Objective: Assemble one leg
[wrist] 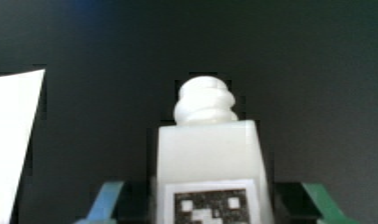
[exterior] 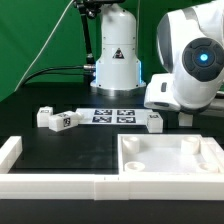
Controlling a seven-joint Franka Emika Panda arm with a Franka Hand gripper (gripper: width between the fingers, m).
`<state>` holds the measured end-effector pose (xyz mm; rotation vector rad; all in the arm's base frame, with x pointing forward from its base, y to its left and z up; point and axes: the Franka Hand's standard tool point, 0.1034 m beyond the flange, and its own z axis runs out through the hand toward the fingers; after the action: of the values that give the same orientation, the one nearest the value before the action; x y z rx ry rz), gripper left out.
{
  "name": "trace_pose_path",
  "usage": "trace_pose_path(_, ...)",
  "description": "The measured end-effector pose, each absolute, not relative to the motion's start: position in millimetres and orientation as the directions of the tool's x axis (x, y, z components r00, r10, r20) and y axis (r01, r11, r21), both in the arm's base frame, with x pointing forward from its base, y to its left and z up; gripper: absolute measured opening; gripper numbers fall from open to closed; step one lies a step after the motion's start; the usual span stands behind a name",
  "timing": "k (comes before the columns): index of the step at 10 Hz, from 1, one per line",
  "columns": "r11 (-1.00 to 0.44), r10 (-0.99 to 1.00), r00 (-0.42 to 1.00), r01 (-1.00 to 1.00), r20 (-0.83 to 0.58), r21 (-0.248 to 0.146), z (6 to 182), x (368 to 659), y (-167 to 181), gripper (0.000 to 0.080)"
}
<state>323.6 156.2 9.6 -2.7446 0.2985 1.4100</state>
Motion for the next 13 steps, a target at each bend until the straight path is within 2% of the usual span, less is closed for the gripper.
trace_pose_path(2, -0.981, -0.151, 0.569, -0.189, -0.809, 0.051, 9.9, 324, 156, 0.0286)
trace_pose_path(3, -0.982, -0.146, 0.569, -0.179, -0.809, 0.051, 17.8, 326, 156, 0.0287)
trace_pose_path(7, -0.983, -0.142, 0.576, -0.179, -0.805, 0.044, 69.7, 350, 150, 0.0287)
trace_pose_path(8, -0.983, -0.141, 0.586, -0.181, -0.798, 0.041, 76.1, 356, 150, 0.0287)
trace_pose_path(11, -0.982, -0.148, 0.658, -0.187, -0.738, 0.029, 69.5, 363, 153, 0.0288)
trace_pose_path(13, -0.981, -0.159, 0.804, -0.192, -0.572, 0.003, 70.8, 367, 157, 0.0288)
